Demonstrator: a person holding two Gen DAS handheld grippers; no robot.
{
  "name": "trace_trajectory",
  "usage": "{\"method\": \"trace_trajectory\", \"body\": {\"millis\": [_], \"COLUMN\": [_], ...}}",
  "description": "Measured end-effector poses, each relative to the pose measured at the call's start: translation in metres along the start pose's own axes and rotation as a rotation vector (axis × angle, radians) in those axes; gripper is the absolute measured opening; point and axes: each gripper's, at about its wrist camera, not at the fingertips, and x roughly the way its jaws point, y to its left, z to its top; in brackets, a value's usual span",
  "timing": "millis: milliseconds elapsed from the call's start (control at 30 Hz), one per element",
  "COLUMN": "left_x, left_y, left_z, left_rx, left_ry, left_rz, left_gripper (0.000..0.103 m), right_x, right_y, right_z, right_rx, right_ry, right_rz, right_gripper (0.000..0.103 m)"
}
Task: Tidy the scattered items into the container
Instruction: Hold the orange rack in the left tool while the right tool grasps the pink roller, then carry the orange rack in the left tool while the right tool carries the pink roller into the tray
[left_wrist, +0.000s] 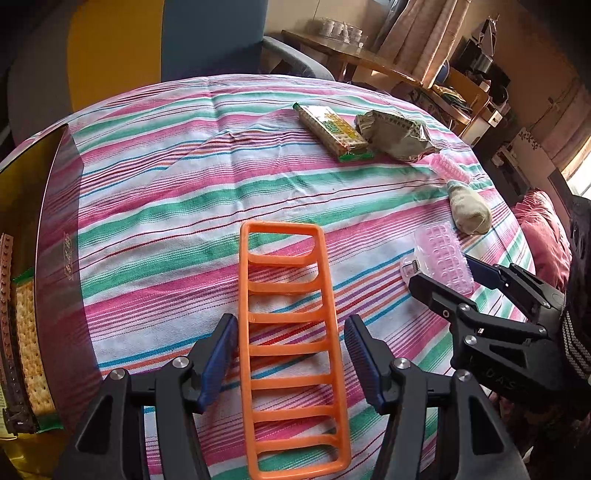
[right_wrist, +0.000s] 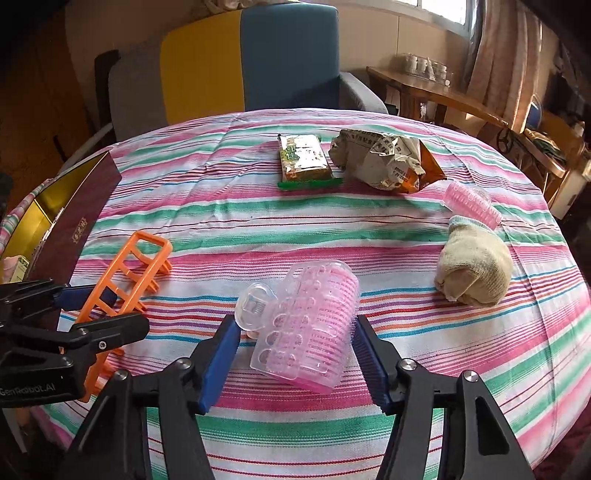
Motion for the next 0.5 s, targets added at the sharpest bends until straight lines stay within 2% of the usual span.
{"method": "trace_trajectory", "body": {"millis": [33,67,200,233,333,500], "left_x": [0.0,0.0,0.0,-0.001,-0.006,-0.013], "left_y": [-0.001,-0.002,-0.003,-0.003,0.002,0.0], "left_z": [0.0,-0.001,-0.002,-0.003,-0.005,-0.014], "left_rx": [0.005,0.01,0.021,0.017,-0.009,-0.012], "left_ry": [-0.003,-0.007,-0.023,-0.026,-0.03,-0.038], "left_rz": [0.004,0.009,0.023,0.028,0.007,-0.028], "left_gripper": [0.061,0.061,0.059,0.054,0.051,0.051], "right_x": [0.0,0.001,0.003,0.003,0.0,-0.009], "right_y": [-0.001,-0.001,-0.001,-0.001,-0.003,-0.005], "right_z": [-0.001,-0.002,-0.005,-0.005,-0.007,-0.015], "right_rx": [0.002,0.001,0.002,0.008,0.025,0.065], "right_ry": [0.003,0.01,0.022,0.018,0.015,0.01], "right_rz": [0.001,-0.001,-0.031,-0.039,-0.035,-0.009], "right_gripper": [0.062,0.055,0.051,0.051,0.05,0.05]}}
